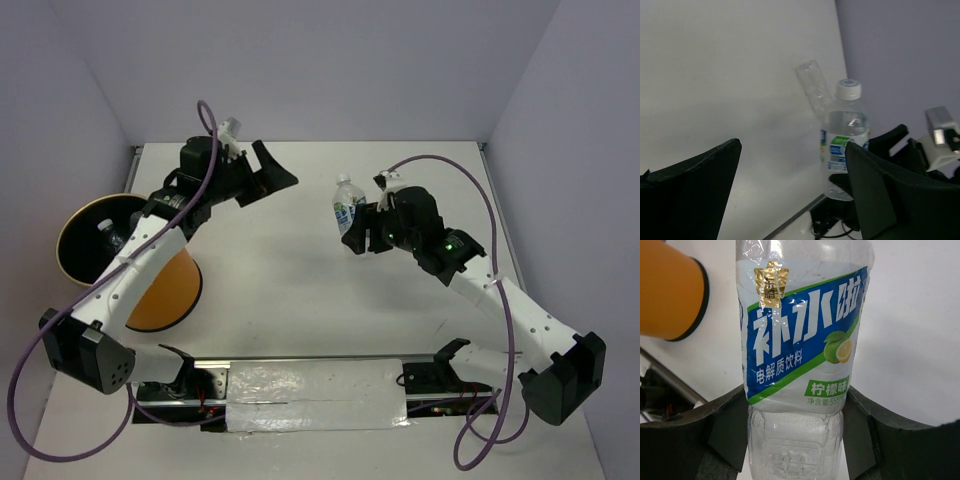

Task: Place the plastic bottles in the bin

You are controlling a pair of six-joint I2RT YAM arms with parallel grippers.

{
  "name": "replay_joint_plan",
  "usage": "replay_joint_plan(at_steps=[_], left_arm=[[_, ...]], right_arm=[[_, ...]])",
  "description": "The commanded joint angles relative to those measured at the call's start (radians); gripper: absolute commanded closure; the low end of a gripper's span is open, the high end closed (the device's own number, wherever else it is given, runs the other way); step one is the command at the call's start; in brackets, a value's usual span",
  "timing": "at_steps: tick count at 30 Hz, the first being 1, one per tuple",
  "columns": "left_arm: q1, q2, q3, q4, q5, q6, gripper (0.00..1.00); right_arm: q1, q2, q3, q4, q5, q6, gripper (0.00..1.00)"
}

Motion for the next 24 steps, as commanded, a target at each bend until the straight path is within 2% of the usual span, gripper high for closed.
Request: replay_joint_plan(at_steps=[1,2,4,8,17,20,24], left_arm=[[-0.041,0.001,0.001,0.186,0.095,-0.101,0.02],[-0.05,0.006,-0.016,0.247,0.109,-0.118,0.02],[-0.065,0.019,-0.033,0.265,0.121,-0.14,0.01],[-0.116,0.093,0.006,0.225,0.092,-0.132,0.01],[-0.144,0.191,0.065,0.211,0.077,-0.123,0.05],[-0.147,0.196,0.042,0.245,0.078,-0.135,0.1],[-0.154,0.203,0.042,0.257,0.075,-0.134,0.22]], right_arm=[[0.009,0.009,0.024,0.017,-0.091,0.004,0.33],[0.02,0.009,0.025,0.025,-0.109,0.015,0.32],[0.034,0.007,0.03,0.038,-0.115,0.025,0.32],[0.06,0.012,0.054,0.032,-0.111,0.027,0.31],[0.1,0.038,0.105,-0.004,-0.094,0.001,0.31],[0.103,0.044,0.105,-0.008,-0.1,-0.002,0.31],[0.109,0.06,0.103,-0.014,-0.096,-0.004,0.31]])
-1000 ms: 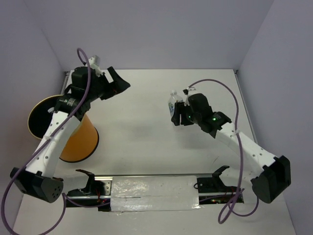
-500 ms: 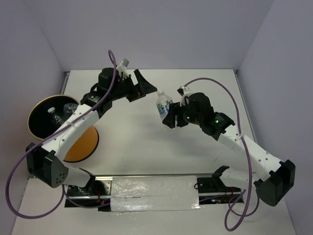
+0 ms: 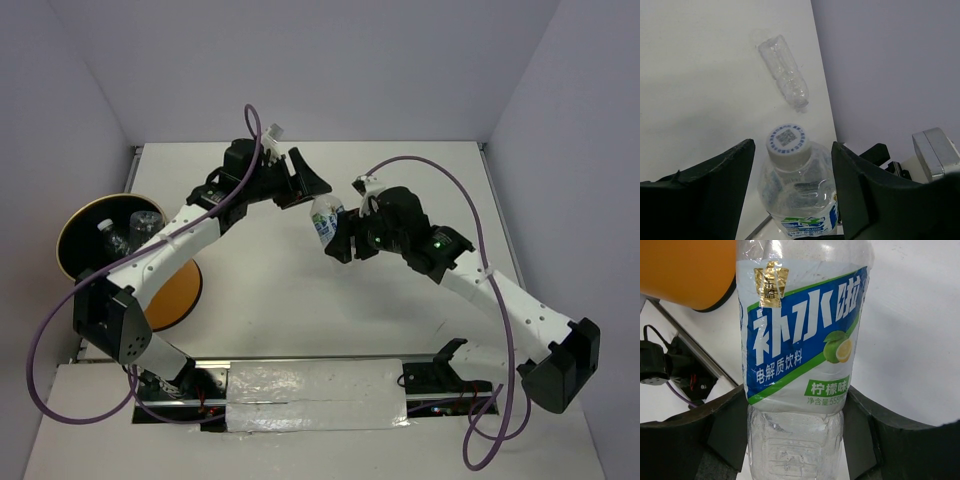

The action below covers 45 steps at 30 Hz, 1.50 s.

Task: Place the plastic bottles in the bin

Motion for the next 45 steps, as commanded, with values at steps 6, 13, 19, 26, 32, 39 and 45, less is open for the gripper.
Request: replay_joint_plan(at_steps=[6,13,19,26,32,39,45], left_arm=[[-0.023,0.023,0.022,0.064,0.003,0.001,0.42],[-0.023,0.012,0.007,0.035,-0.021,0.038,0.86],[-0.023,0.022,0.177,-0.24,-0.303,0.233,1.0],[-0.016,-0.078,0.462,-0.539,-0.785,0.455,1.0],[-0.014,-0.306,0.506,-0.487,-1.179,0.636,1.0],[-0.014,-0.457,0.425,-0.296,-1.622,0.821,1.0],[0.047,-0.647,-0.048,0.474,-1.763,1.396,1.0]], right_arm=[[0.015,0.028,0.05,0.01,-0.003,-0.008,0.31],[0.037,0.028,0.045,0.009,0.002,-0.01,0.28],[0.041,0.003,0.068,-0.06,0.031,-0.022,0.0],[0.043,-0.144,0.105,-0.16,0.236,-0.064,0.0],[0.04,-0.221,0.048,-0.122,0.519,-0.021,0.0],[0.038,-0.187,0.019,-0.063,0.508,-0.001,0.0],[0.038,-0.159,0.014,-0.033,0.482,-0.01,0.0]])
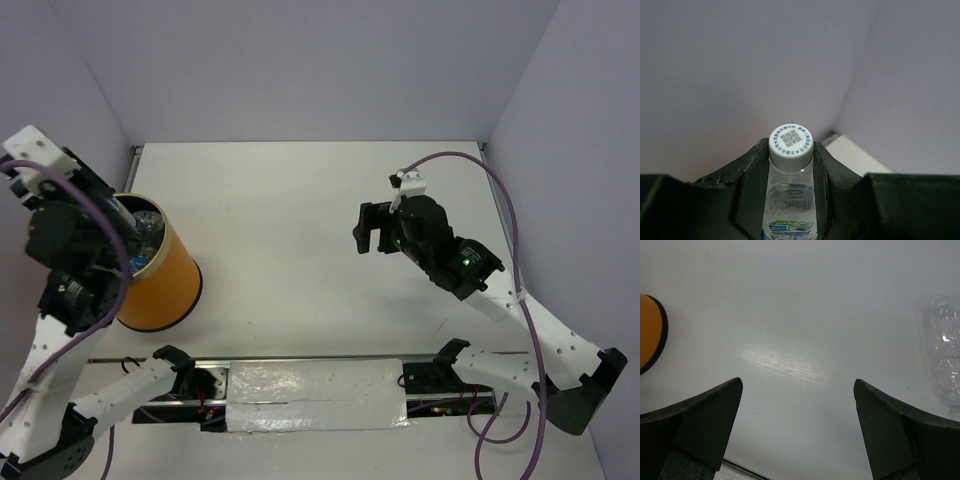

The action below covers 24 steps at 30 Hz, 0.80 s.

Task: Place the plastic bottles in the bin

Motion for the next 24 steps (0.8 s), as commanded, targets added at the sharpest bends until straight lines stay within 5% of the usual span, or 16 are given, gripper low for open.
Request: replay_joint_plan(at_steps=[1,4,9,20,22,24], left_arm=[[0.053,-0.004,-0.121,0.261,-0.104,0.207,1.0],[0.164,0.042,-0.006,-0.177,-0.04,-0.129,1.0],[0.239,0.043,-0.093,-0.101,-0.015,-0.088,1.0],[0.484,0.142,-0.196,-0.45,0.236,-0.434,1.0],[0.497,0.169,-0.199,-0.467,0.319,-0.447,0.66],[0.523,0.229,-0.166,-0.532,0.356,-0.474,0.01]], right_arm=[[0.003,-0.007,-0.009,0.079,0.003,0.0,0.0],[0.001,0.004,-0.015,0.081,-0.011,-0.001,0.0],[0.003,0.019,-0.029,0.093,-0.034,-0.003,0.0],[-0.045,0.065,-0.078,0.056,0.112,0.007,0.0],[-0.101,0.074,-0.087,0.032,0.141,0.005,0.0],[-0.158,0.077,-0.098,0.019,0.15,-0.004,0.0]])
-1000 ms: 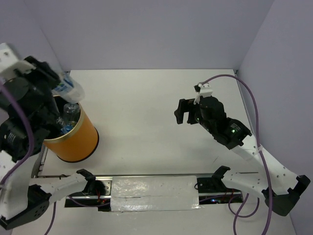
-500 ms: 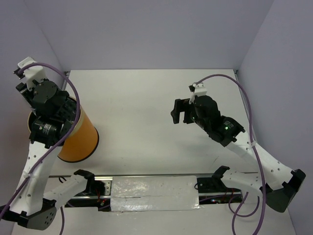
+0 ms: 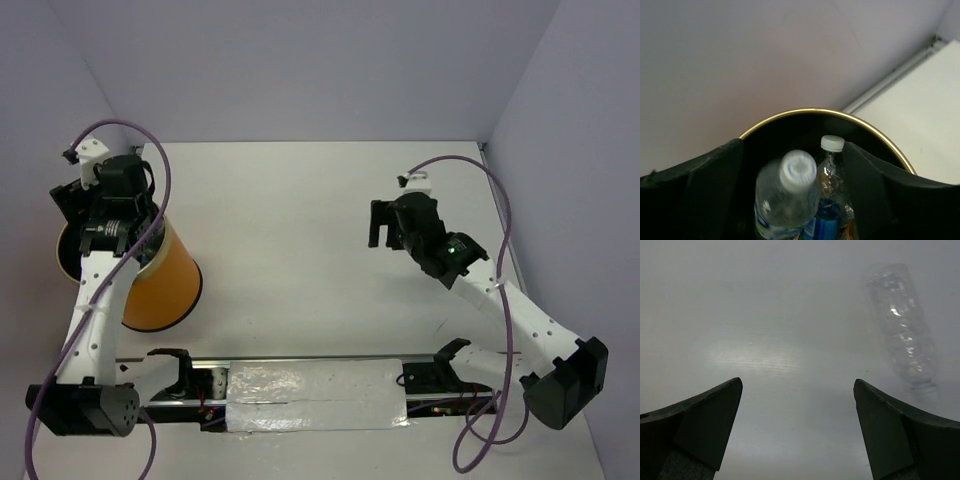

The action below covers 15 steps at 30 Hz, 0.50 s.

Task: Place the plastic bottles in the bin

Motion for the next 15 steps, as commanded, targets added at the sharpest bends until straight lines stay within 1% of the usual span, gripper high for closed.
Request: replay_joint_plan(at_steps=[1,2,3,4,5,6,7,10,11,15], left_arm=[[0.031,0.061,0.059,-0.103,0.126,-0.112,0.01],[0.03,0.083,0.079,-0.153,0.146,-0.138,0.01],[0.031,0.118,0.131,-0.181,0.165,-0.157,0.01],[0.034,0.135,0.163,-0.206,0.229,-0.187,0.01],[0.034,0.164,0.203,-0.244,0.27,-0.197,0.01],[0.034,0.175,0.276,-0.251,0.318,-0.191,0.01],[0.034,0.19,0.348,-0.257,0.403,-0.189,0.01],[0.031,0.212,0.452,-0.255,0.551,-0.174,0.01],[0.031,0.227,0.517,-0.255,0.646,-0.174,0.01],[0.028,0.25,0.627,-0.24,0.852,-0.198,0.01]], right_arm=[[-0.14,0.009,-0.01,-0.039,0.092,-0.003,0.0],[-0.178,0.013,-0.01,-0.042,0.092,-0.006,0.0],[-0.22,0.027,-0.006,-0.051,0.089,-0.004,0.0],[-0.292,0.039,0.0,-0.051,0.06,-0.025,0.0],[-0.326,0.055,0.008,-0.054,0.047,-0.036,0.0],[-0.357,0.094,0.031,-0.071,0.038,-0.064,0.0],[-0.406,0.114,0.04,-0.073,0.012,-0.081,0.0],[-0.442,0.186,0.05,-0.045,0.017,-0.143,0.0],[-0.457,0.208,0.048,-0.033,0.009,-0.17,0.0],[-0.489,0.343,0.08,-0.005,0.052,-0.274,0.0]])
